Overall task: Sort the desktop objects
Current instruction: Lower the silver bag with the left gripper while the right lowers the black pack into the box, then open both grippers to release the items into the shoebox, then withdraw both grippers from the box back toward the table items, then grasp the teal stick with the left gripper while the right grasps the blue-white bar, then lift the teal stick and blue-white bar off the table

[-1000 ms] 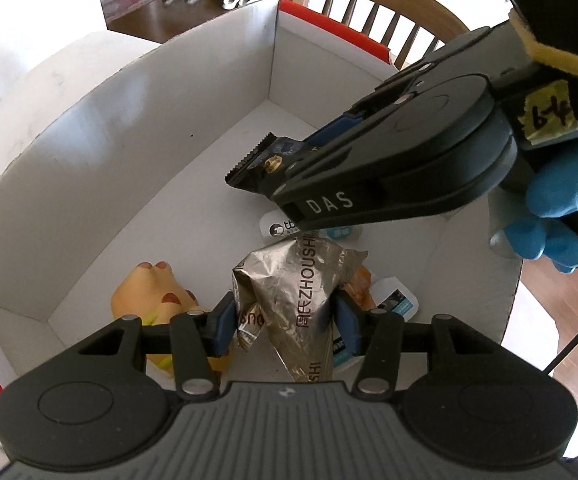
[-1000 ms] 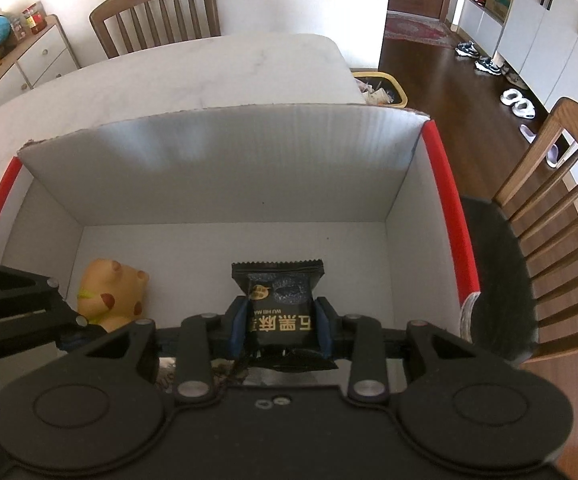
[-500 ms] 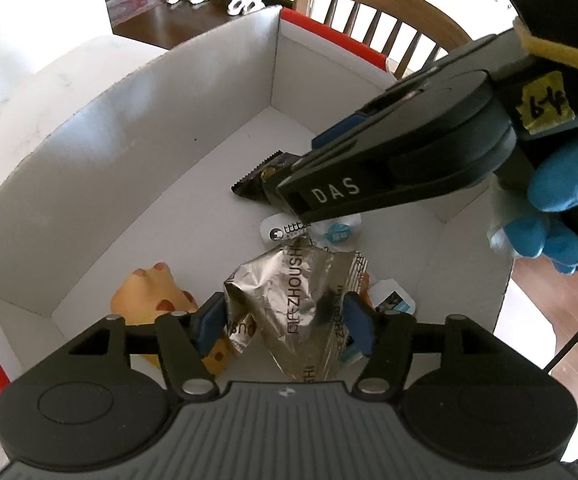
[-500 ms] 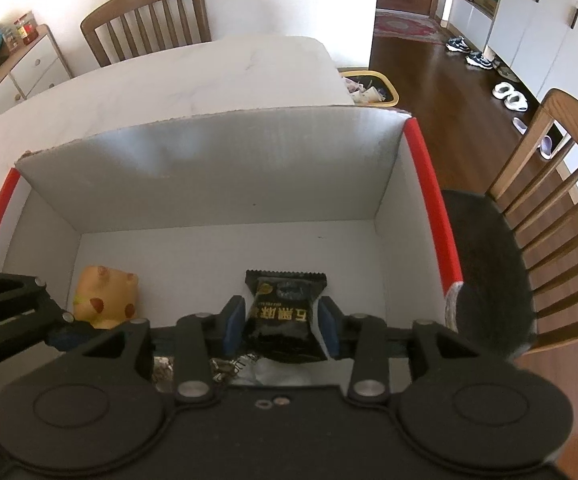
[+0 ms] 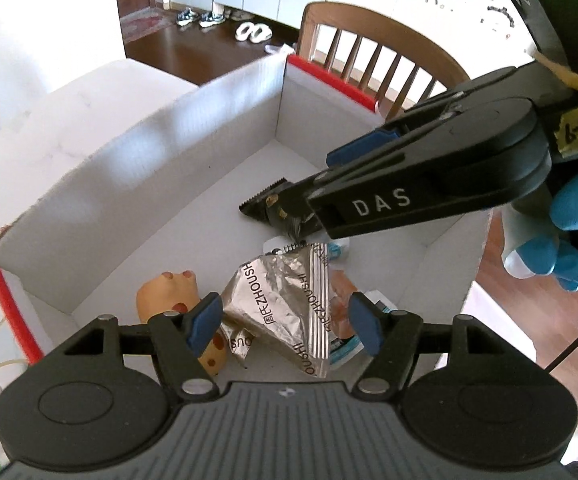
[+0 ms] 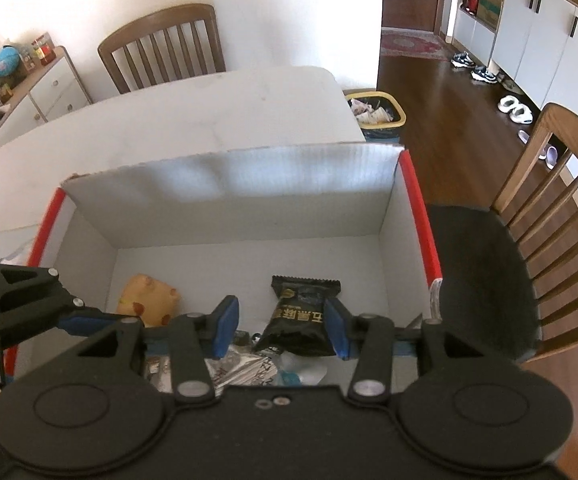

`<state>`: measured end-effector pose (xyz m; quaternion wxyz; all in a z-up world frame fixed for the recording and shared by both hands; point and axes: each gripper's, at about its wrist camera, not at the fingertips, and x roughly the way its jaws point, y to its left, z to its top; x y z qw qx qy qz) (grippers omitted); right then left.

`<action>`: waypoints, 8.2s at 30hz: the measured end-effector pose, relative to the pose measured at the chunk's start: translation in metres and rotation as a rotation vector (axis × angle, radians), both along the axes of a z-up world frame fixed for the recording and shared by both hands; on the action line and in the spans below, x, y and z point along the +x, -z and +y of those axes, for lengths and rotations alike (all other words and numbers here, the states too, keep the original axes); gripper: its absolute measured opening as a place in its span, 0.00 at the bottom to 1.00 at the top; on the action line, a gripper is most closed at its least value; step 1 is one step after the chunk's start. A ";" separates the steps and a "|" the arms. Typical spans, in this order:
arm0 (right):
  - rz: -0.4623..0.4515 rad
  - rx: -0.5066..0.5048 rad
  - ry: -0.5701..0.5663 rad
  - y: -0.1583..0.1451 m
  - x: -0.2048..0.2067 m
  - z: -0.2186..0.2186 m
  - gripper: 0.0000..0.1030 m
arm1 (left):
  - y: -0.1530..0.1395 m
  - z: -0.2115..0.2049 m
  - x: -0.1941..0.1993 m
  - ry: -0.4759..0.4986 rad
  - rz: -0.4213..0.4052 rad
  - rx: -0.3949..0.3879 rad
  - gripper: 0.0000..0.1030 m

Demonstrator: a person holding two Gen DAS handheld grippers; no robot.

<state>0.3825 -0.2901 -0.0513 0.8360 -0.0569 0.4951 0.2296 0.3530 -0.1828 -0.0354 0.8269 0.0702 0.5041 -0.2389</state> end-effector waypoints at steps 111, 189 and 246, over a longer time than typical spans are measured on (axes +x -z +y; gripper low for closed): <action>-0.233 0.132 -0.136 0.001 -0.216 0.219 0.94 | 0.013 0.296 -0.281 -0.424 -0.267 -0.017 0.99; -0.159 0.052 -0.163 0.065 -0.188 0.248 0.72 | 0.057 0.308 -0.270 -0.421 -0.202 -0.053 0.10; -0.138 0.062 -0.165 0.054 -0.215 0.263 1.00 | 0.033 0.311 -0.282 -0.450 -0.233 -0.056 0.10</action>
